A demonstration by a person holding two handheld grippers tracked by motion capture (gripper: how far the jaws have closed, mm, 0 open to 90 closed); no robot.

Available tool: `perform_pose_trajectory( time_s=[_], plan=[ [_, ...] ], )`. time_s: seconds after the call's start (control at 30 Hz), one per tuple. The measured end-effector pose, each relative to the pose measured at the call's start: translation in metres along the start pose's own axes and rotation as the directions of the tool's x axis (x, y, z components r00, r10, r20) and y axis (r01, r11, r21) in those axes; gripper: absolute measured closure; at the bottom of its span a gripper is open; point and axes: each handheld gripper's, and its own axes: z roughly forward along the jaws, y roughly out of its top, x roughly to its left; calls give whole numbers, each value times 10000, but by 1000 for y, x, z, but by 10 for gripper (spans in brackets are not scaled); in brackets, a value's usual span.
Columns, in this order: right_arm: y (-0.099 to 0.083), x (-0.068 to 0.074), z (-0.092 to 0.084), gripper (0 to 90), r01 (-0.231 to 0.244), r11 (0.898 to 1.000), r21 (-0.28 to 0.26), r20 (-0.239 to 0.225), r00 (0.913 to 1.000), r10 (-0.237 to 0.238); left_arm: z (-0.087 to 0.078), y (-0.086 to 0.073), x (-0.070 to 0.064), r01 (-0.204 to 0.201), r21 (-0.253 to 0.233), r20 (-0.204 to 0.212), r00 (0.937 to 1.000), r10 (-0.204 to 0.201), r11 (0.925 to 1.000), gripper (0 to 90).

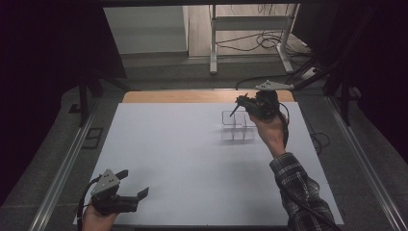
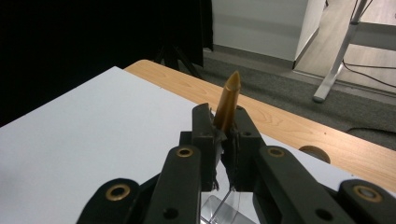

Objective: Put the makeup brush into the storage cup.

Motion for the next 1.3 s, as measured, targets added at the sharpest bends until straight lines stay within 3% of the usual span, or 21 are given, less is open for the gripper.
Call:
perform_pose_trajectory(
  time_s=[1.3],
  plan=[
    [-29, 4, 38, 831, 88, 9991, 406, 185, 9998, -96, 3, 0, -1, -20, 158, 145, 9999, 18, 9999, 30]
  ],
)
